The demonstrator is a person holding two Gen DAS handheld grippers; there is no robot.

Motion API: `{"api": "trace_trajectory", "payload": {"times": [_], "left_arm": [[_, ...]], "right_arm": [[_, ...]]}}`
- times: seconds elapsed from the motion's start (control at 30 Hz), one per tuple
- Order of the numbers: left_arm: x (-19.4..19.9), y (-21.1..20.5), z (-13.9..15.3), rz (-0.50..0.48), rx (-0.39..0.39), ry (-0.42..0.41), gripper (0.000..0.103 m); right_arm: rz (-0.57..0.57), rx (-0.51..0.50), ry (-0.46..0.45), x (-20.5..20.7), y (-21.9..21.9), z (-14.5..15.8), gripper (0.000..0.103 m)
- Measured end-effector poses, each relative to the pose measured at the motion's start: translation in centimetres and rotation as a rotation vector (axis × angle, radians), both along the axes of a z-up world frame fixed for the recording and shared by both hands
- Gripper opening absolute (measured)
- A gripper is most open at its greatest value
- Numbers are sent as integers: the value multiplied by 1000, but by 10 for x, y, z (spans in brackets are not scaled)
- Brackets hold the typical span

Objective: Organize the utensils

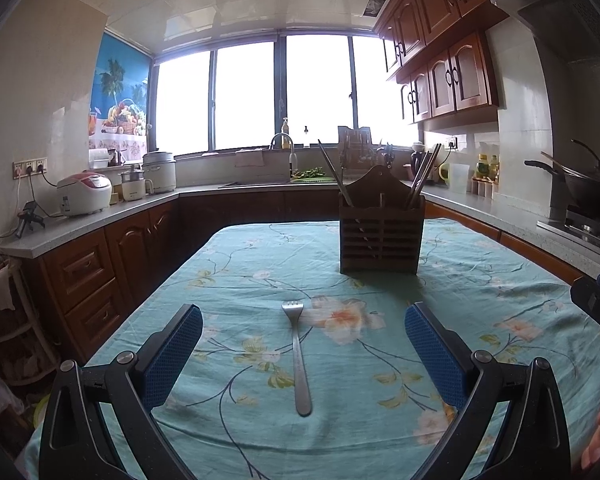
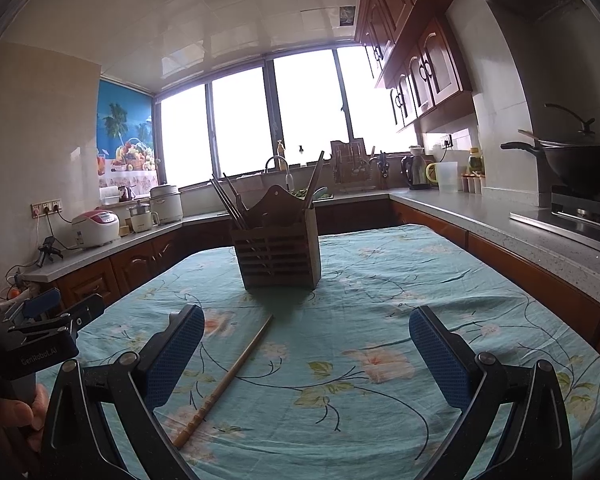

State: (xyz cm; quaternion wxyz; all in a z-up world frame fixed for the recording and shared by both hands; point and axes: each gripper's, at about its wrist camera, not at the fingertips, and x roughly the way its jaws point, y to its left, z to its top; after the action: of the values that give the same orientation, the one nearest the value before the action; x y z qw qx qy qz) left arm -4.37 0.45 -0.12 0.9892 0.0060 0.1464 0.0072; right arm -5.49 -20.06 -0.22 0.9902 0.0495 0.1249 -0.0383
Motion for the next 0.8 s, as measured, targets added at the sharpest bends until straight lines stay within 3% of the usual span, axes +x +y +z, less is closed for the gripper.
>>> {"api": "trace_trajectory", "payload": {"times": [0.8], "left_arm": [[-1,0,1,-12,2,7,102]], "right_arm": [[19,0,-4,2,3,1,103]]}}
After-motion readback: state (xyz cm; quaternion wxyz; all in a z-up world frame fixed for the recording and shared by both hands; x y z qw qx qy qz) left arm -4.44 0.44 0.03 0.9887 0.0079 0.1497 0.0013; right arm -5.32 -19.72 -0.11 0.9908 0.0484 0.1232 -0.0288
